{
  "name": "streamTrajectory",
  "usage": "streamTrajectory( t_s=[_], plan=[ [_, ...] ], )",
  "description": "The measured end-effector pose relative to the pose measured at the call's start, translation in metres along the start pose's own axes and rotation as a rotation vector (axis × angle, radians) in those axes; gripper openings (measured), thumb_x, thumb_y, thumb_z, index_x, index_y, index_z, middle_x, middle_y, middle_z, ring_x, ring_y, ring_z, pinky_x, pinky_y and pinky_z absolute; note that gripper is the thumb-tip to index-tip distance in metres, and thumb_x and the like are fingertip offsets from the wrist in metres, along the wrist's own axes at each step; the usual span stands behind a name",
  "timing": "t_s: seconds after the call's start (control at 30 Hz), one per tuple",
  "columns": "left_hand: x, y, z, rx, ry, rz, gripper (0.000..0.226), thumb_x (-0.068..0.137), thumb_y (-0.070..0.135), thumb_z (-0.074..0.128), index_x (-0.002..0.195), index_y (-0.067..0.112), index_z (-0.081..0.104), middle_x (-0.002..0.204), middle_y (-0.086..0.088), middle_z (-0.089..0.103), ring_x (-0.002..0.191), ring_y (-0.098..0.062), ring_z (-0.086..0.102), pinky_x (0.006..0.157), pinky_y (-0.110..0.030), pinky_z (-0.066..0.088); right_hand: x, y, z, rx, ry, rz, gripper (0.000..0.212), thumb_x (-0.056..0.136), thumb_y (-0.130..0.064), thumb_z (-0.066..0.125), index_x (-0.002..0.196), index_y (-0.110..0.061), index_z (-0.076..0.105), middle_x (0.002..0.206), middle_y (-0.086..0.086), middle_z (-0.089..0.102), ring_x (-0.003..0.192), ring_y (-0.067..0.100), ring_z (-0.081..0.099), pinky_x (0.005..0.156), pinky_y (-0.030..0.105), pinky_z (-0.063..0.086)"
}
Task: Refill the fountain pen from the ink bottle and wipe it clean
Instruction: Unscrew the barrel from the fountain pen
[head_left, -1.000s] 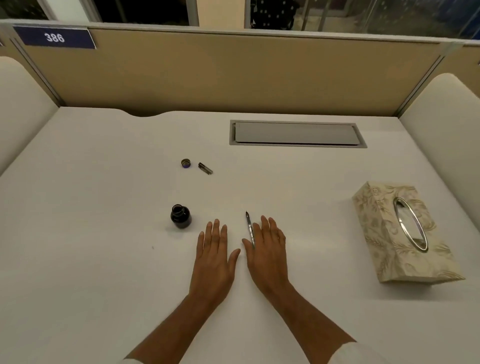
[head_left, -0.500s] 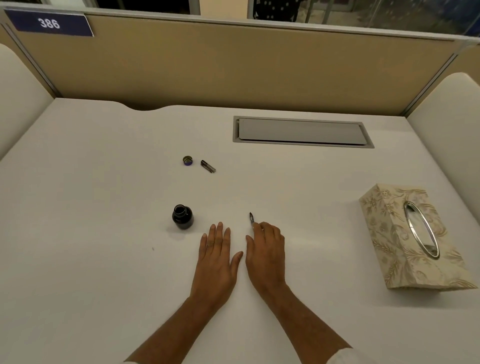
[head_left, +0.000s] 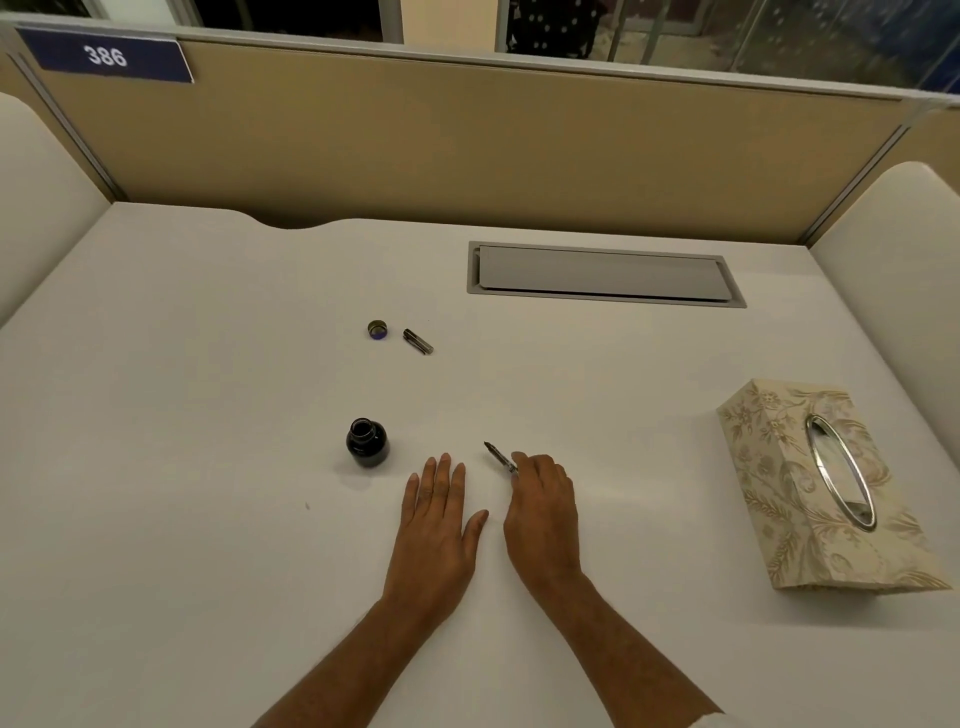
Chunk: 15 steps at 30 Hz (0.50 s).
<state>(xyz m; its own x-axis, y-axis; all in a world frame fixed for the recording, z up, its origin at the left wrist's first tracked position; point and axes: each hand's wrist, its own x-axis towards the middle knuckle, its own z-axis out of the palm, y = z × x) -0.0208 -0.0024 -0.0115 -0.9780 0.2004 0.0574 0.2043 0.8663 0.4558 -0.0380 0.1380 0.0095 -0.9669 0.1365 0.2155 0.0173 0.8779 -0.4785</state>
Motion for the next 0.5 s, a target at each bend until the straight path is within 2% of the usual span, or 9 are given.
streamTrajectory(
  t_s=[0.1,0.17,0.23,0.3,0.37,0.4,0.43,0.5],
  plan=[
    [0.003,0.009,-0.007,-0.127,0.047,-0.023,0.061,0.108,0.040,0.035,0.161,0.014,0.022,0.169,0.001,0.013,0.158,-0.013,0.000,0.129,-0.028,-0.004,-0.002,-0.004,-0.008,0.147,0.011,0.000,0.032,0.093,0.009,0.056,0.121,-0.003,0.065,0.108,0.008,0.063,0.088,0.023,0.064,0.076,0.037,0.059],
    [0.005,0.020,-0.013,-0.258,0.074,-0.067,0.055,0.108,0.035,0.040,0.158,0.014,0.032,0.167,0.003,0.021,0.157,-0.011,0.009,0.127,-0.026,0.005,-0.003,-0.008,-0.015,0.231,0.041,-0.038,0.031,0.094,0.011,0.055,0.120,-0.003,0.064,0.107,0.007,0.061,0.088,0.022,0.063,0.074,0.036,0.059],
    [0.007,0.033,-0.022,-0.471,0.074,-0.191,0.050,0.107,0.035,0.044,0.155,0.018,0.041,0.162,0.006,0.038,0.154,-0.009,0.026,0.124,-0.024,0.017,-0.005,-0.012,-0.022,0.280,0.072,-0.072,0.031,0.095,0.012,0.054,0.121,-0.002,0.063,0.106,0.006,0.060,0.091,0.021,0.062,0.075,0.034,0.057],
    [0.012,0.046,-0.034,-0.735,0.059,-0.329,0.043,0.107,0.036,0.047,0.147,0.023,0.053,0.149,0.010,0.056,0.140,-0.002,0.046,0.117,-0.022,0.034,-0.009,-0.017,-0.030,0.302,0.091,-0.090,0.030,0.096,0.010,0.054,0.120,-0.004,0.063,0.107,0.005,0.062,0.094,0.020,0.062,0.079,0.032,0.056],
    [0.016,0.057,-0.046,-0.971,0.085,-0.402,0.028,0.106,0.033,0.051,0.127,0.030,0.069,0.125,0.018,0.072,0.118,0.007,0.062,0.102,-0.021,0.049,-0.013,-0.022,-0.040,0.319,0.093,-0.103,0.029,0.097,0.008,0.054,0.121,-0.006,0.064,0.108,0.004,0.064,0.098,0.018,0.062,0.084,0.029,0.055],
    [0.017,0.062,-0.052,-1.057,0.100,-0.433,0.023,0.106,0.032,0.053,0.117,0.032,0.073,0.113,0.020,0.076,0.109,0.007,0.066,0.095,-0.020,0.052,-0.015,-0.024,-0.045,0.332,0.088,-0.101,0.030,0.097,0.007,0.054,0.122,-0.007,0.064,0.110,0.003,0.066,0.101,0.017,0.062,0.087,0.026,0.053],
    [0.018,0.066,-0.058,-1.138,0.107,-0.473,0.022,0.105,0.031,0.055,0.114,0.031,0.075,0.110,0.017,0.078,0.107,0.004,0.069,0.093,-0.020,0.052,-0.017,-0.026,-0.051,0.348,0.081,-0.095,0.031,0.098,0.006,0.054,0.124,-0.008,0.065,0.112,0.003,0.067,0.103,0.016,0.062,0.090,0.022,0.052],
    [0.018,0.072,-0.064,-1.296,0.101,-0.553,0.023,0.102,0.029,0.060,0.118,0.023,0.075,0.114,0.006,0.079,0.111,-0.008,0.072,0.099,-0.027,0.054,-0.019,-0.030,-0.061,0.393,0.066,-0.069,0.033,0.099,0.004,0.054,0.128,-0.009,0.065,0.117,0.001,0.068,0.109,0.013,0.062,0.095,0.018,0.050]
  ],
)
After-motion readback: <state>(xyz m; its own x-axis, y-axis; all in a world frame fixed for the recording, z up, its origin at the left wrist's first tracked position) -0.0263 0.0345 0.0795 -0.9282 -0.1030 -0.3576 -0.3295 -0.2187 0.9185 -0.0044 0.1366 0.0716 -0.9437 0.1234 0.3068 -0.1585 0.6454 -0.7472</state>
